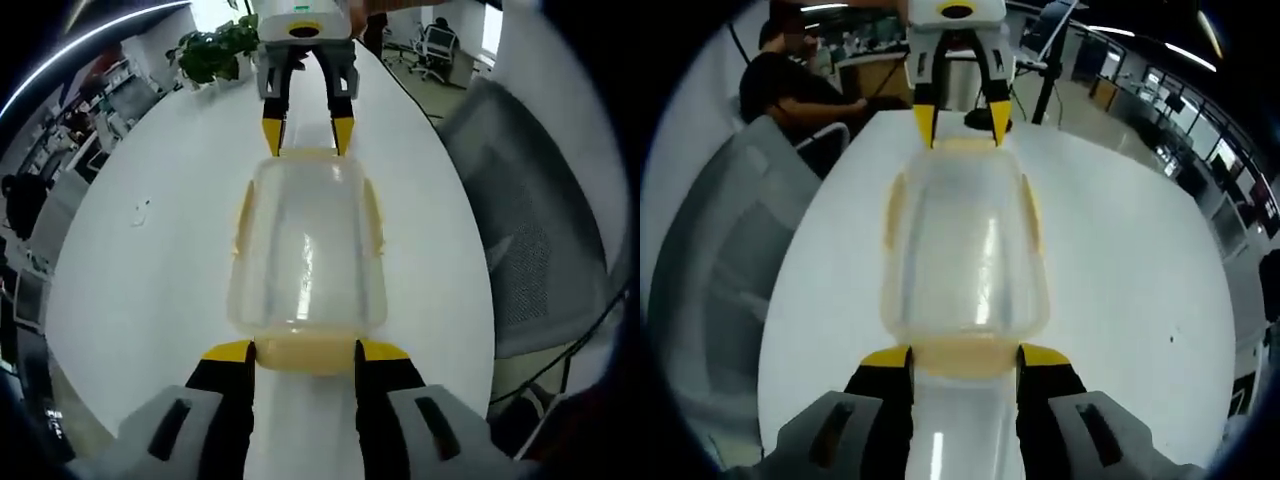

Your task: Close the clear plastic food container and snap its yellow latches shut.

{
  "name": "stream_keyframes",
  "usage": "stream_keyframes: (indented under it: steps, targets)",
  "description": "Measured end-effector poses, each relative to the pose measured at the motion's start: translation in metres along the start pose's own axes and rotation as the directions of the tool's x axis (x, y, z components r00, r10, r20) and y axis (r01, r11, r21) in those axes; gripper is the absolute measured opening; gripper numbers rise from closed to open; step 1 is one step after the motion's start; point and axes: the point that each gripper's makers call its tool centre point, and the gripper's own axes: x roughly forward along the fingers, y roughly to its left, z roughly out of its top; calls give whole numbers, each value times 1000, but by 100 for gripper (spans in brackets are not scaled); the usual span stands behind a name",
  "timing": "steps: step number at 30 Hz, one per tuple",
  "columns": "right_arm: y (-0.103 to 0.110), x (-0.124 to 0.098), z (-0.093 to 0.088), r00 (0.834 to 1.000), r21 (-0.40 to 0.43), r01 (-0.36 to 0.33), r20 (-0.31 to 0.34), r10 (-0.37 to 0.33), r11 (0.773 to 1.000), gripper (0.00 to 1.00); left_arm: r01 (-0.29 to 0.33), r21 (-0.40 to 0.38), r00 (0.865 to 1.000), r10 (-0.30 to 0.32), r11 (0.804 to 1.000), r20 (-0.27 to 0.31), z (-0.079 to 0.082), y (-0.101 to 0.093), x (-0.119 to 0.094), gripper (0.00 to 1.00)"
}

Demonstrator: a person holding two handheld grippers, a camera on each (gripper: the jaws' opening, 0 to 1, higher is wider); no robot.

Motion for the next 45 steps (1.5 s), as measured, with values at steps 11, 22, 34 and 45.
stream_keyframes:
  steps: [11,22,34,45]
  targets:
    - [5,-15,-12,1000,3,18,-5,-18,1000,38,-8,4,1000,8,1000,14,18,-3,1,38]
    - [13,-30,-33,1000,15,18,-14,-17,1000,38,-10,9,1000,10,1000,28,43,-12,9,38]
    - [17,-46,-55,999,20,18,-33,-17,1000,38,-10,15,998,9,1000,56,68,-14,20,38]
    - [17,-53,-70,999,27,19,-43,-18,999,38,-8,22,998,7,1000,70,83,-13,29,38]
